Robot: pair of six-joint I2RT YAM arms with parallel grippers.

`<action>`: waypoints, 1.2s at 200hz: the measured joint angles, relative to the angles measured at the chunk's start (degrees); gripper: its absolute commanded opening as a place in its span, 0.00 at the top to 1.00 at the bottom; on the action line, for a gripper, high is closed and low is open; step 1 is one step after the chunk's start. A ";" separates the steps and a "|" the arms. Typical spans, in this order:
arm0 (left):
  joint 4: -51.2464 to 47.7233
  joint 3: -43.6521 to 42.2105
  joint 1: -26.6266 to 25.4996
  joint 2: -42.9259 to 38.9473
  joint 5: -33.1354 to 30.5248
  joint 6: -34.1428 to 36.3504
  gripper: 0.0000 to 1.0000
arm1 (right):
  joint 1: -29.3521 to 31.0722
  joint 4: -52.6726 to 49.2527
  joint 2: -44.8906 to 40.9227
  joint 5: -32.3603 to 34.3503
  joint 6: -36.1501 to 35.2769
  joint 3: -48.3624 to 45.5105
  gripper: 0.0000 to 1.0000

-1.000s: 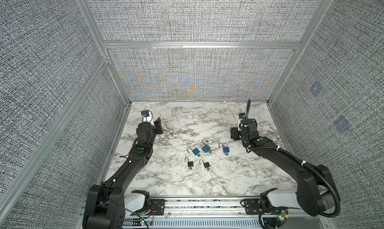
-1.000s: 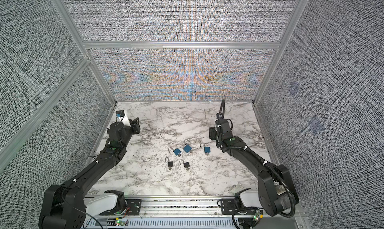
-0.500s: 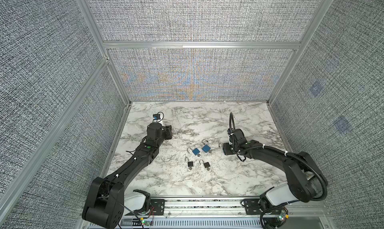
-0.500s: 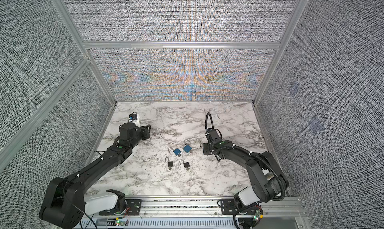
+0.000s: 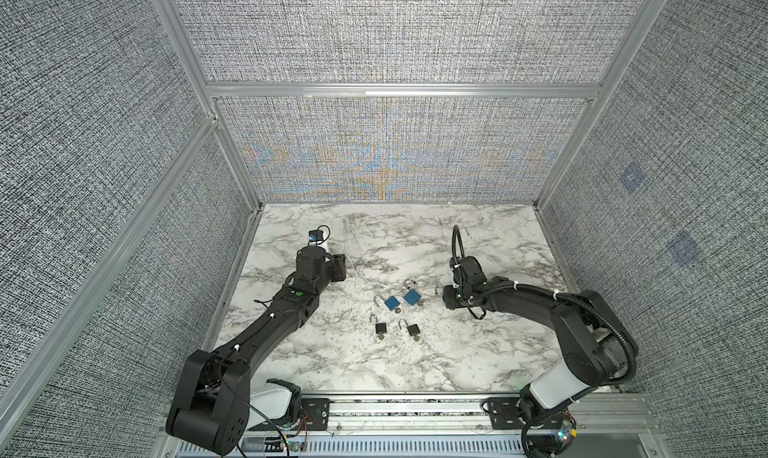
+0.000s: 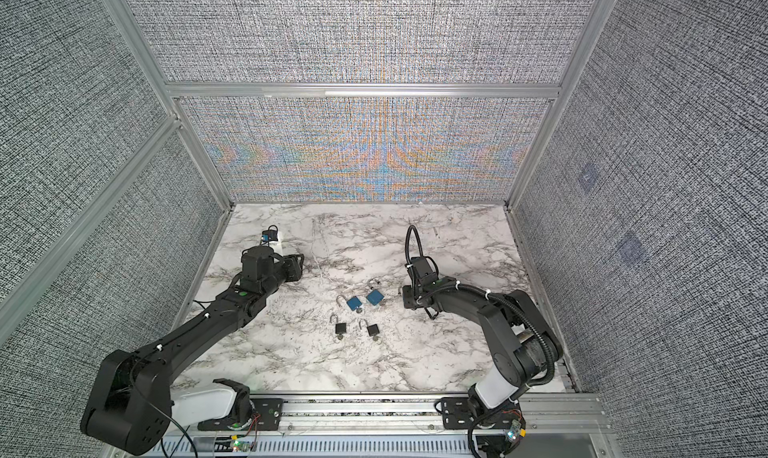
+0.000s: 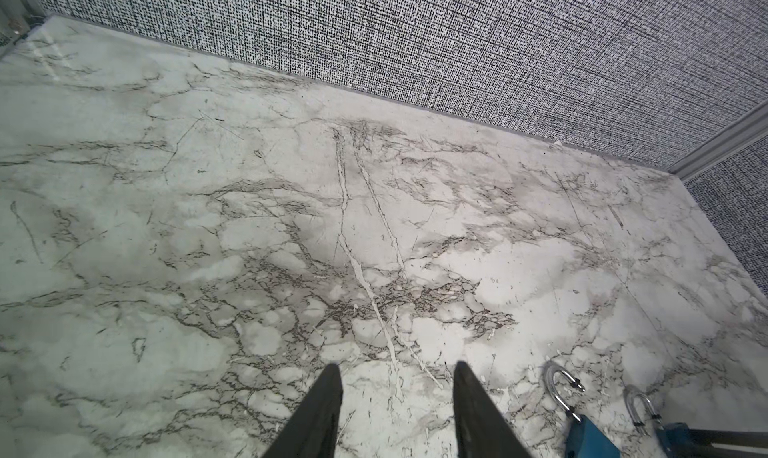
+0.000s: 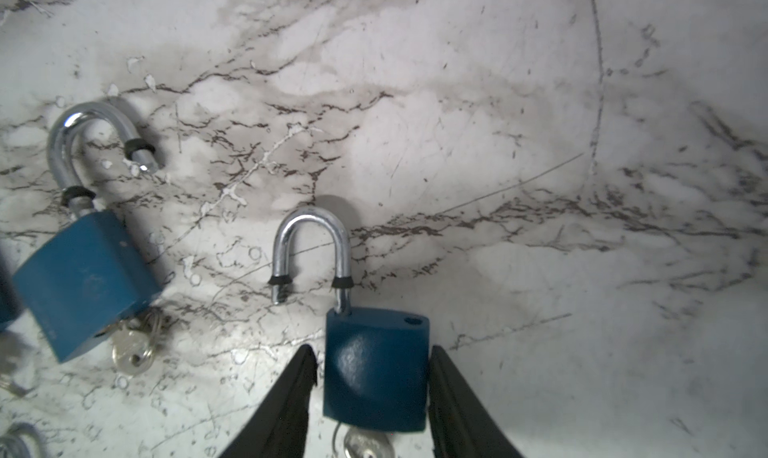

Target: Lock with the key

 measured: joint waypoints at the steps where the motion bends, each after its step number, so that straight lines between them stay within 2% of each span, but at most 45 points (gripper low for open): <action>1: 0.00 0.00 0.00 0.04 0.00 0.00 0.54 | 0.00 0.00 0.02 0.02 0.00 0.02 0.55; 179: 0.09 0.57 -0.15 1.84 1.25 0.13 0.54 | 1.64 -1.38 2.43 5.60 1.14 1.44 0.57; 214: -0.07 0.33 -0.15 1.77 1.05 0.26 0.55 | 2.23 -1.46 2.49 6.62 1.16 1.51 0.65; 240: -0.20 0.33 -0.20 2.01 1.03 0.48 0.57 | 2.64 -2.38 1.88 7.17 1.29 1.60 0.66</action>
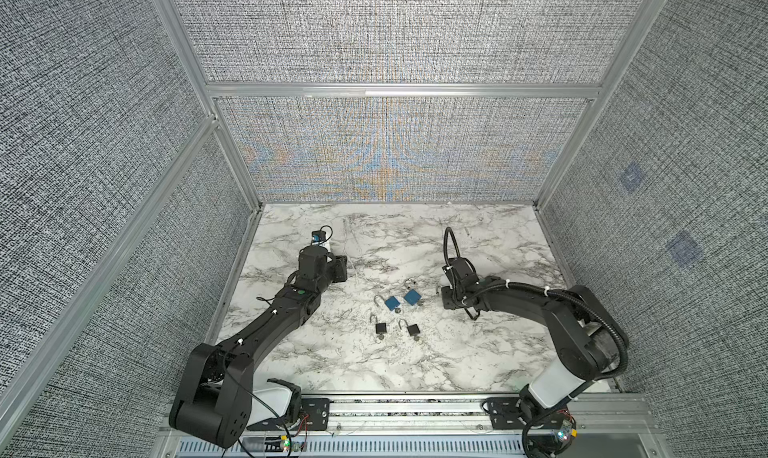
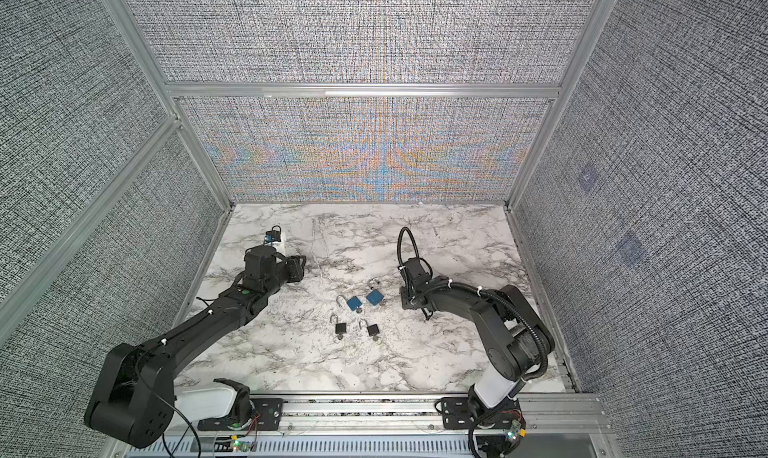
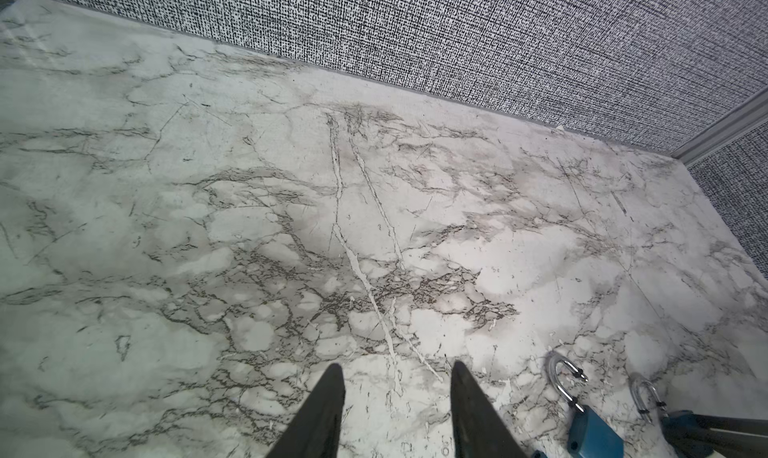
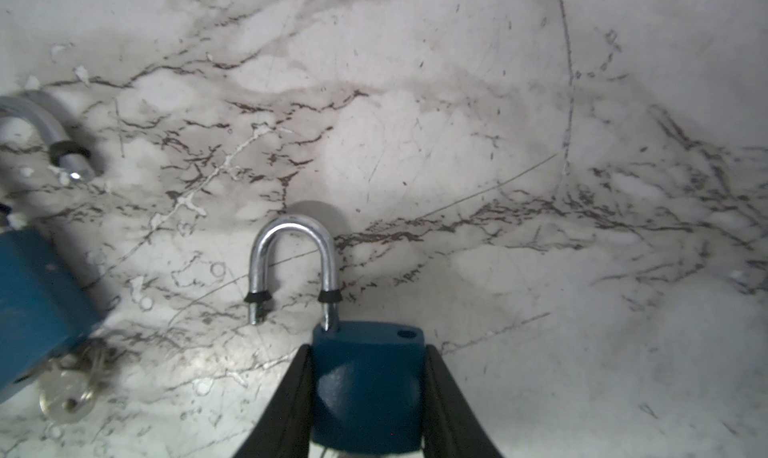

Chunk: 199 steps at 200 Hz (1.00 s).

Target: Lock with the key

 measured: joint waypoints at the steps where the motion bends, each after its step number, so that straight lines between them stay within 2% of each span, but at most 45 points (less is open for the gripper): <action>1: -0.02 0.00 0.00 0.00 0.02 0.00 0.57 | 0.00 -0.13 -0.11 0.02 0.00 0.00 0.66; 39: -0.20 0.17 -0.87 0.81 1.84 0.85 0.58 | 0.11 -1.88 -2.95 -0.28 0.00 0.50 0.67; 90: 7.82 -1.09 -2.82 3.78 16.13 -0.11 0.59 | 0.15 -2.89 -7.17 -2.29 0.07 1.73 0.68; 133: 12.98 2.84 -6.58 10.40 25.64 -3.19 0.60 | 0.33 -3.80 -10.82 -4.35 0.66 2.58 0.68; 199: 18.71 7.78 -12.83 19.74 31.47 -7.96 0.59 | 2.12 -6.62 -14.60 -5.75 1.07 5.60 0.68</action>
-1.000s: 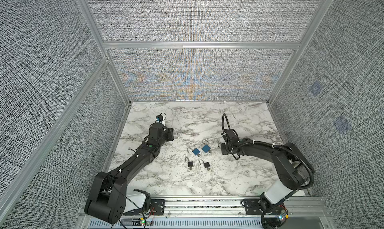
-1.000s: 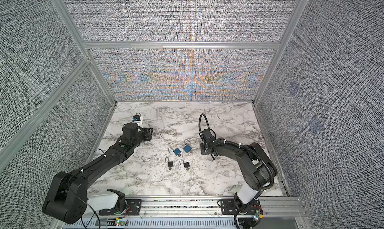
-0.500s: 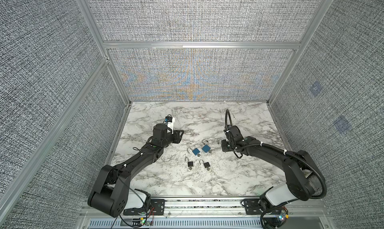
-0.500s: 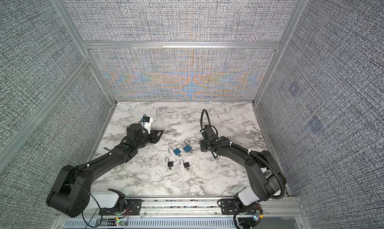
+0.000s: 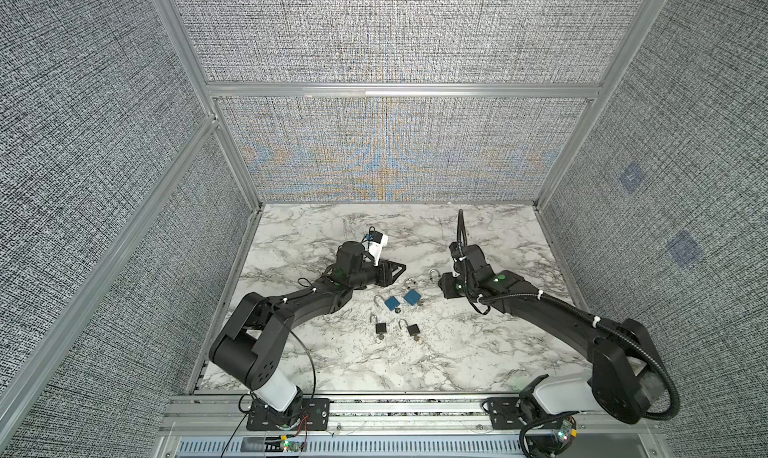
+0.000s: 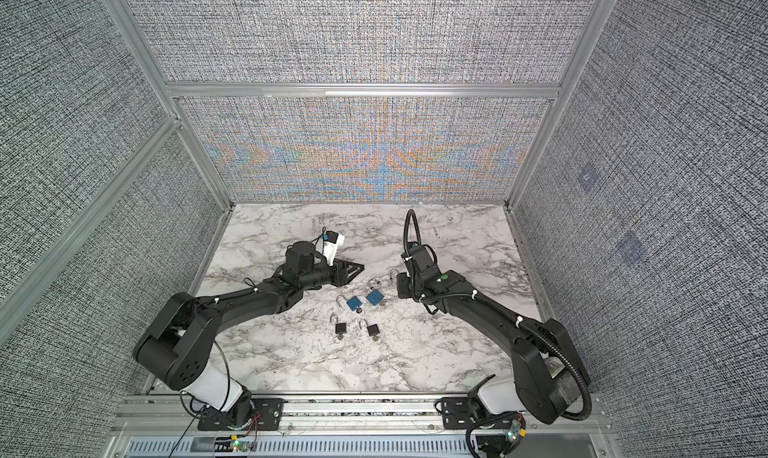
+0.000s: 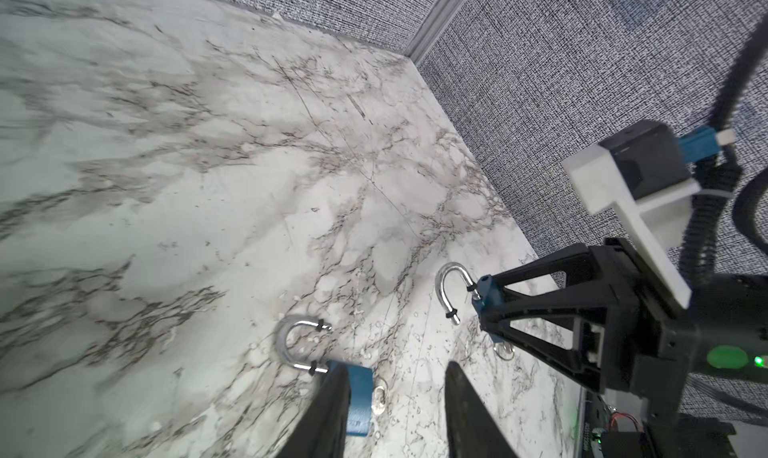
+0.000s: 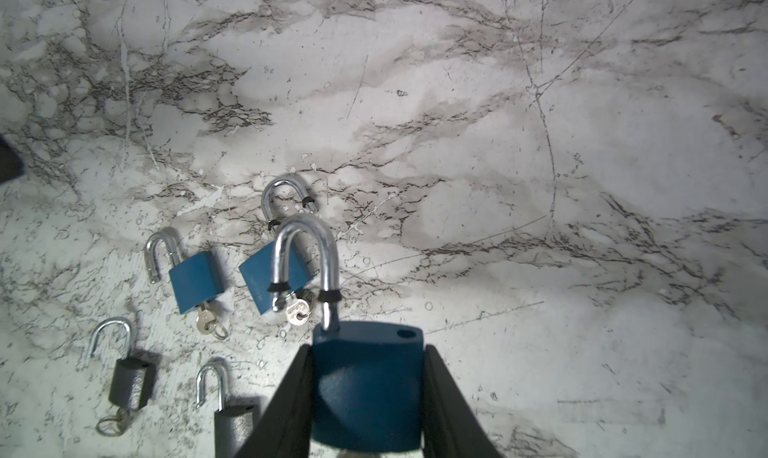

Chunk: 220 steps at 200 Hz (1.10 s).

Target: Lock with the key

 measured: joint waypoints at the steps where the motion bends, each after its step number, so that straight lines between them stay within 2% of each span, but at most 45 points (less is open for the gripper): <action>1: 0.07 0.04 -0.04 0.11 0.04 0.00 0.59 | 0.00 0.00 -0.09 0.02 -0.02 0.13 0.68; 66: 6.71 2.80 -3.72 7.23 2.93 -4.13 0.58 | 1.27 -0.66 -1.53 -0.24 0.02 1.16 0.68; 220: 10.80 6.03 -5.16 11.32 5.03 -6.47 0.60 | 3.80 -1.20 -0.87 -0.26 0.20 2.54 0.68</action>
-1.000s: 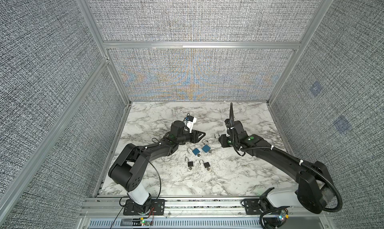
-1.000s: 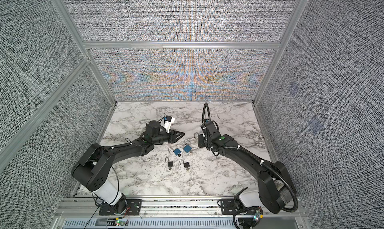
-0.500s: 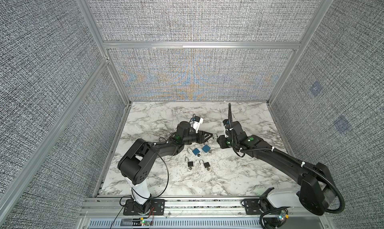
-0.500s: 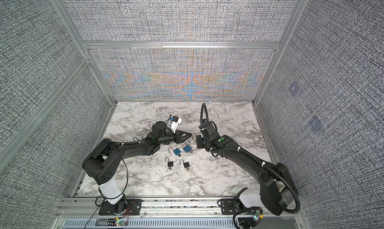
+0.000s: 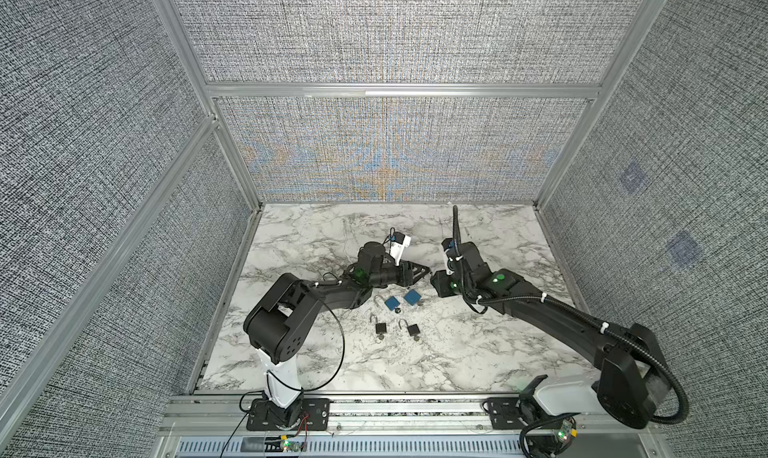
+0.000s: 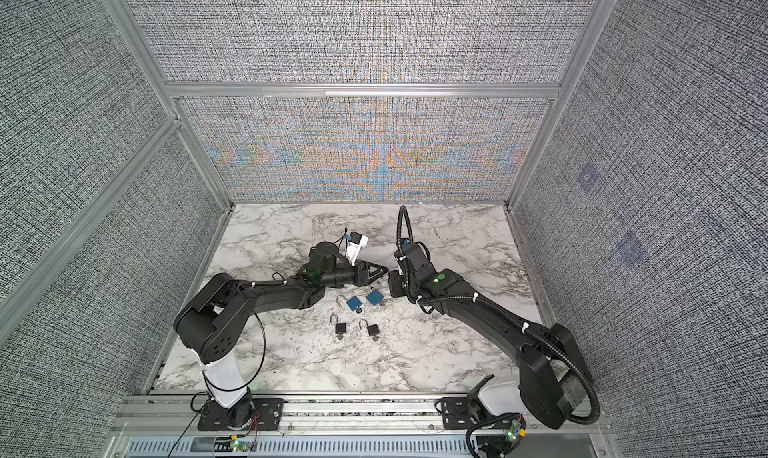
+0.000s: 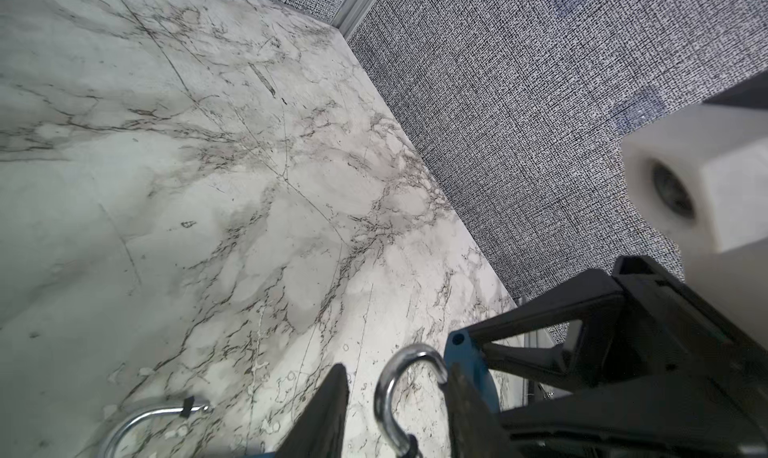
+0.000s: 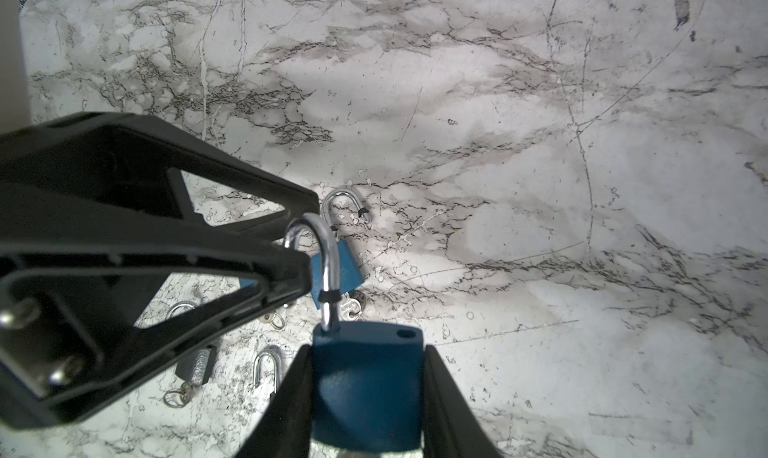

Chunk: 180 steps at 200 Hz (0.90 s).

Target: Lock with the key

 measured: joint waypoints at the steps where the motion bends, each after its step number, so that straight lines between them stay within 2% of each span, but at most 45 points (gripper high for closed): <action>1: 0.00 0.02 0.00 0.00 0.00 0.00 0.60 | 0.00 0.00 0.00 0.00 0.00 0.00 0.68; 81: 0.92 -0.13 0.00 0.00 1.27 0.00 0.74 | 0.26 -0.15 0.13 0.04 0.04 0.02 0.68; 101: 1.05 -0.11 0.02 0.20 1.33 -0.07 0.83 | 0.28 -0.33 0.13 0.07 0.02 0.02 0.68; 122: 1.92 0.07 0.09 0.26 2.62 -0.81 1.00 | 0.33 -1.16 0.20 0.31 0.00 0.02 0.69; 149: 4.11 0.42 -0.13 1.03 4.50 -1.09 1.00 | 0.31 -2.25 0.13 0.72 0.04 -0.09 0.69; 154: 4.09 0.39 -0.09 1.18 4.57 -1.36 1.00 | 0.31 -2.25 0.13 0.63 0.07 -0.15 0.65; 167: 4.39 0.17 -0.04 1.29 4.87 -2.03 1.00 | 0.31 -2.19 0.11 0.24 0.39 -0.31 0.45; 180: 4.37 0.07 -0.11 1.29 4.35 -2.05 1.00 | 0.28 -1.40 -0.39 -1.01 1.16 -0.81 0.37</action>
